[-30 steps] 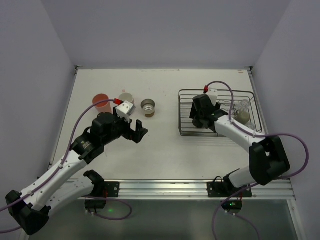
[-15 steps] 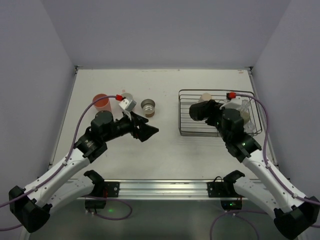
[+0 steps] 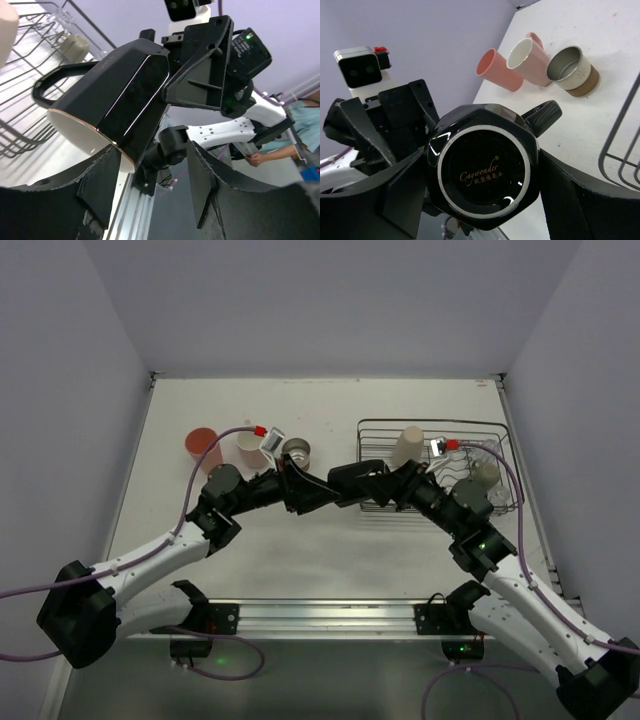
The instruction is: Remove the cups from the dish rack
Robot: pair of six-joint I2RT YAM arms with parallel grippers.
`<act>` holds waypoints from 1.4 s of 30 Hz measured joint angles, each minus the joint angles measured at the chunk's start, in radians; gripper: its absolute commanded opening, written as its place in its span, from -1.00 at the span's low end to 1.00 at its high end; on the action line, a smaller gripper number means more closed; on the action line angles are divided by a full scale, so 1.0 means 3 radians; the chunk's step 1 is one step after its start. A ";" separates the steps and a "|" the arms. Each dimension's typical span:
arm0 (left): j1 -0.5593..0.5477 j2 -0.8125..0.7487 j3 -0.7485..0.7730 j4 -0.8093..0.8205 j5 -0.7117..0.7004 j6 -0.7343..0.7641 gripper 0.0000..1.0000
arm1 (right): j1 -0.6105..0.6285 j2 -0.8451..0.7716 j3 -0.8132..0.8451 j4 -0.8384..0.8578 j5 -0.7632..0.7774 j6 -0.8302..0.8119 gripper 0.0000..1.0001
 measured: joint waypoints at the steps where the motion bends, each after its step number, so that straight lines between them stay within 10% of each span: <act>1: -0.0013 0.0020 -0.0005 0.0061 0.0004 -0.0051 0.15 | 0.0009 0.0033 -0.0005 0.0075 -0.0052 0.0050 -0.07; 8: -0.0089 0.0141 -0.0013 0.0314 0.0022 -0.0231 -0.36 | 0.0060 0.0327 -0.0055 0.0680 -0.0326 0.0322 -0.07; 12: -0.0078 0.0151 -0.0029 0.0366 -0.0003 -0.0301 -1.00 | 0.0069 0.0511 -0.0109 0.1047 -0.0417 0.0493 0.02; 16: -0.0080 0.0029 -0.0029 0.0239 -0.0089 -0.0202 -1.00 | 0.0078 0.0589 -0.0120 0.1213 -0.0449 0.0570 0.97; 32: -0.0103 -0.0298 0.1258 -0.3986 -0.2238 0.1401 -1.00 | 0.0146 0.0177 -0.0042 -0.0088 0.0179 -0.0273 0.98; 42: 0.0805 0.0356 0.1375 -0.4841 -0.2689 0.1844 -1.00 | 0.0145 0.0112 0.0005 -0.0631 0.0604 -0.0671 0.98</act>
